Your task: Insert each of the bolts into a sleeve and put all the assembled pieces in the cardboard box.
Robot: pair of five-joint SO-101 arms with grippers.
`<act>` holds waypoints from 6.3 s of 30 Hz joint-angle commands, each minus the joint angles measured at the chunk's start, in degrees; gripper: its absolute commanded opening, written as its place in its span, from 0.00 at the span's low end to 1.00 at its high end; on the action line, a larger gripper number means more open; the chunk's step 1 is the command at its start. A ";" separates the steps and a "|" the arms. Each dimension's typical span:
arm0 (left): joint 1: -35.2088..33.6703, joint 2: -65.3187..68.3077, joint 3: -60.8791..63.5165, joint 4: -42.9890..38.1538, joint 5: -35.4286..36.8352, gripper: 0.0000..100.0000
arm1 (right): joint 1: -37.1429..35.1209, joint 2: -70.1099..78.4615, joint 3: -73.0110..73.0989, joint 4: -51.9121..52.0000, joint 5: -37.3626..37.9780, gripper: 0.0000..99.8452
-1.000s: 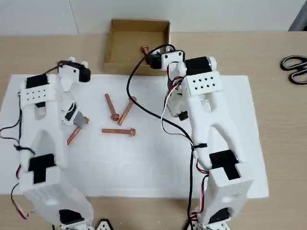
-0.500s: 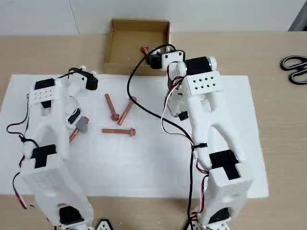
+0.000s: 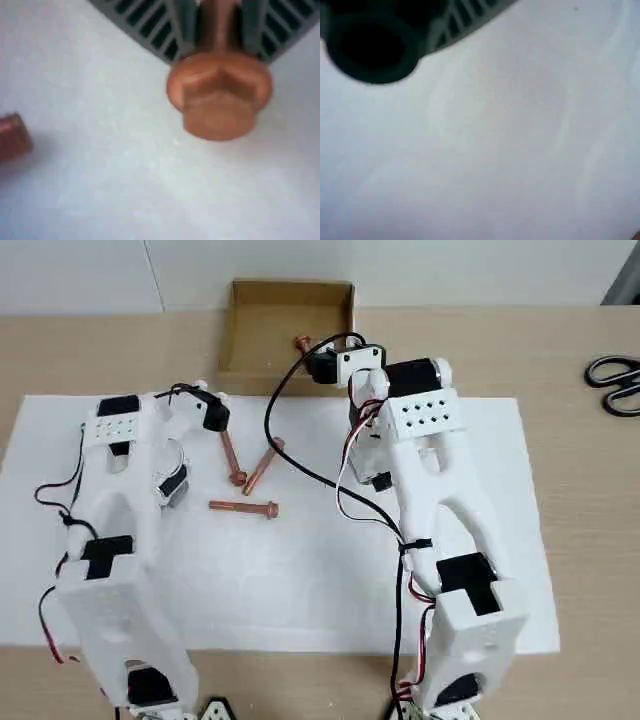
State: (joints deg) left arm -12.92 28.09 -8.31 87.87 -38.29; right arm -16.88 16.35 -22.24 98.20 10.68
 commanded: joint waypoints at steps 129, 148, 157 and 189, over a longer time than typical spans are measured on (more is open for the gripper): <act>50.29 -84.66 56.40 -30.24 58.11 0.03 | -17.80 -118.81 102.07 -49.01 -14.33 0.00; 17.32 -84.66 33.45 -2.02 34.64 0.27 | -17.19 -118.55 100.57 -48.40 -14.24 0.00; 7.03 -84.66 36.35 0.44 32.88 0.27 | -5.93 -89.27 68.84 -46.02 -14.07 0.00; 1.67 -94.86 36.62 6.86 33.14 0.27 | -3.47 31.60 -11.16 -90.68 -13.98 0.00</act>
State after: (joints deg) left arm -10.90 -64.48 28.53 94.73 -5.23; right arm -20.66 48.00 -27.78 9.23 -3.03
